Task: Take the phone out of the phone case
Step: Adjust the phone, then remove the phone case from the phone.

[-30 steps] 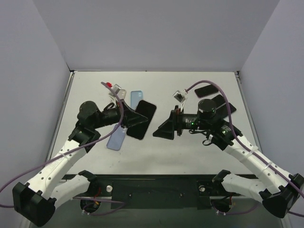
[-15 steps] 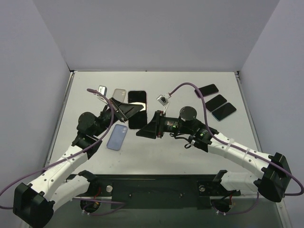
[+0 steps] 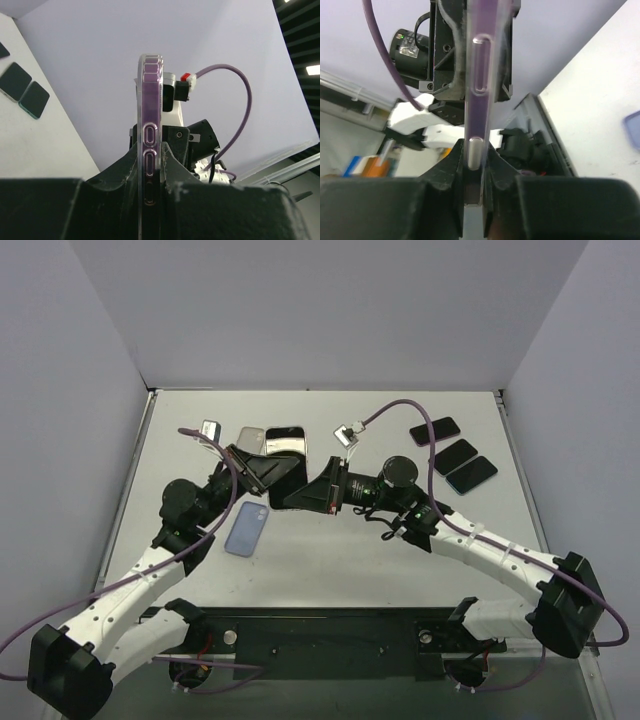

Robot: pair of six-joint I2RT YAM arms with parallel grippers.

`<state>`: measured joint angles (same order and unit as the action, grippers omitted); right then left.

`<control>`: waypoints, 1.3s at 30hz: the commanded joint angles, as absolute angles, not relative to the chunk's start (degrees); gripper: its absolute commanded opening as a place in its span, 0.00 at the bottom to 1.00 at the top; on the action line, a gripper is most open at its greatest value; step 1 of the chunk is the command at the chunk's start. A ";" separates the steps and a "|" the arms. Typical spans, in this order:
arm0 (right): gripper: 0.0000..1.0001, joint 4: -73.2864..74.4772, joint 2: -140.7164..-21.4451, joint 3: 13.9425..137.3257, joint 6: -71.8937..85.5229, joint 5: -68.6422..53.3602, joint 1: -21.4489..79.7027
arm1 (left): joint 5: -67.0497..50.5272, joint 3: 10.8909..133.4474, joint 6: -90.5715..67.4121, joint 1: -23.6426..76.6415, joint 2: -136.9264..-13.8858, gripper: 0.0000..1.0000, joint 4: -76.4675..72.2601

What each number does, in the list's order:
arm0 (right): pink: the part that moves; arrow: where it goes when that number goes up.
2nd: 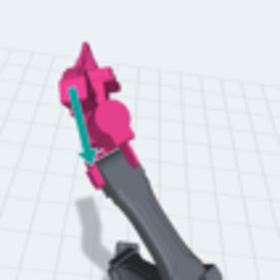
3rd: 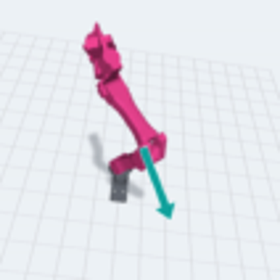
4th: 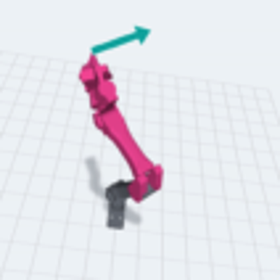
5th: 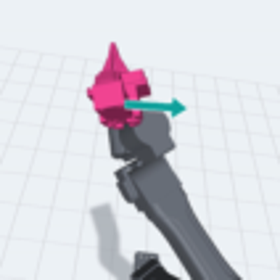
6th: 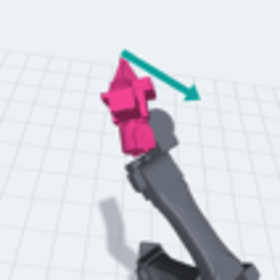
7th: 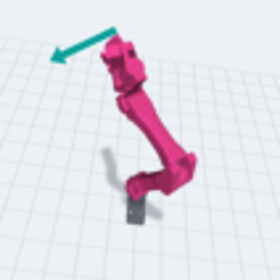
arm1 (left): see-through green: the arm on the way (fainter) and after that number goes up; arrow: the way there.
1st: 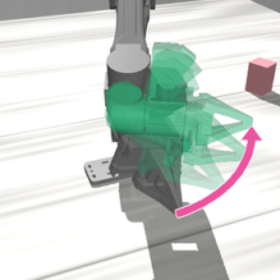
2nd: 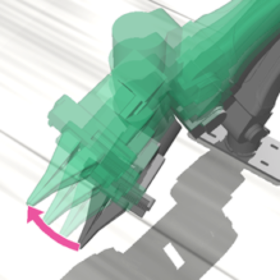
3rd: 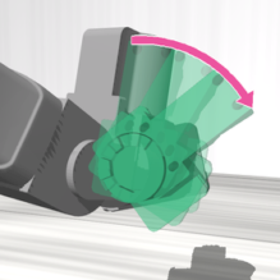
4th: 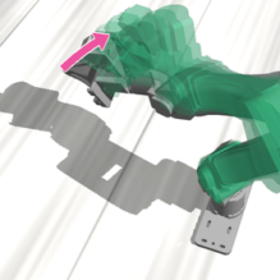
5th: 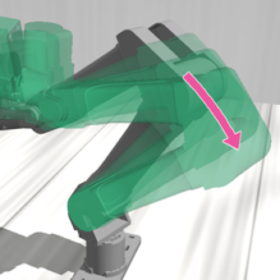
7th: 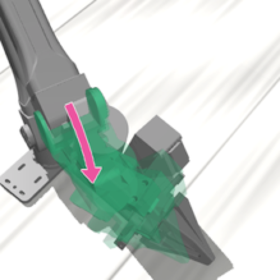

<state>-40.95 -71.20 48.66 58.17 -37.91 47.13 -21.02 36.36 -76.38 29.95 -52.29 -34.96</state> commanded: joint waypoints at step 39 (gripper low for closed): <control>0.39 -33.57 -67.67 55.10 50.18 -52.12 44.74 | -36.65 49.57 -80.33 22.50 -56.95 0.00 -37.27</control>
